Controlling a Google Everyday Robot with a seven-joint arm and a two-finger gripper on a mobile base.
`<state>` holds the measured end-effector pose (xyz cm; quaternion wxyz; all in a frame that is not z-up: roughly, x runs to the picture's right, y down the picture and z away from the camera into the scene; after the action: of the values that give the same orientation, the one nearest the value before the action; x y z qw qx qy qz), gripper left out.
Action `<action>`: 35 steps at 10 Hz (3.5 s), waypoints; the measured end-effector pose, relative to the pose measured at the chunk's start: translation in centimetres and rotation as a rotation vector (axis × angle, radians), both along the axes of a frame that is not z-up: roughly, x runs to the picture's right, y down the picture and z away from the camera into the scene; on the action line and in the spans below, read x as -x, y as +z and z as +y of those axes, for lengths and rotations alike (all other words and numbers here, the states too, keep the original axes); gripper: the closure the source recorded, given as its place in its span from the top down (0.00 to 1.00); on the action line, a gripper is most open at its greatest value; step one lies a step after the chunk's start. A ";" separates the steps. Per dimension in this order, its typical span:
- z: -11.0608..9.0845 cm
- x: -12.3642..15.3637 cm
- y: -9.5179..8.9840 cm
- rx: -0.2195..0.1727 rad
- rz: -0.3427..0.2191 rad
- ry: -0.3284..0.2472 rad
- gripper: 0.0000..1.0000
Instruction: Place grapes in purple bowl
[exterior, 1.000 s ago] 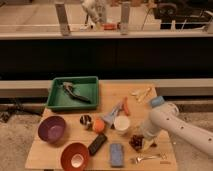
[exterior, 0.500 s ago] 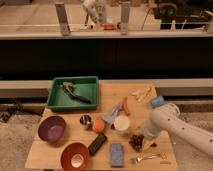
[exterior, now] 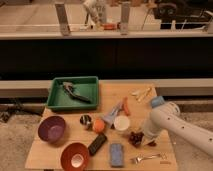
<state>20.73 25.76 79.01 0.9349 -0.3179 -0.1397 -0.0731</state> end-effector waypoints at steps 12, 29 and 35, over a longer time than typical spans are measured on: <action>-5.2 0.2 -4.4 -0.042 -0.051 -0.051 0.00; -14.6 18.0 -12.1 -0.345 -0.452 -0.299 0.00; -14.9 27.5 -13.6 -0.430 -0.786 -0.352 0.01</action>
<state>-6.77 10.87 65.44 0.8292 -0.0845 -0.4086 -0.3720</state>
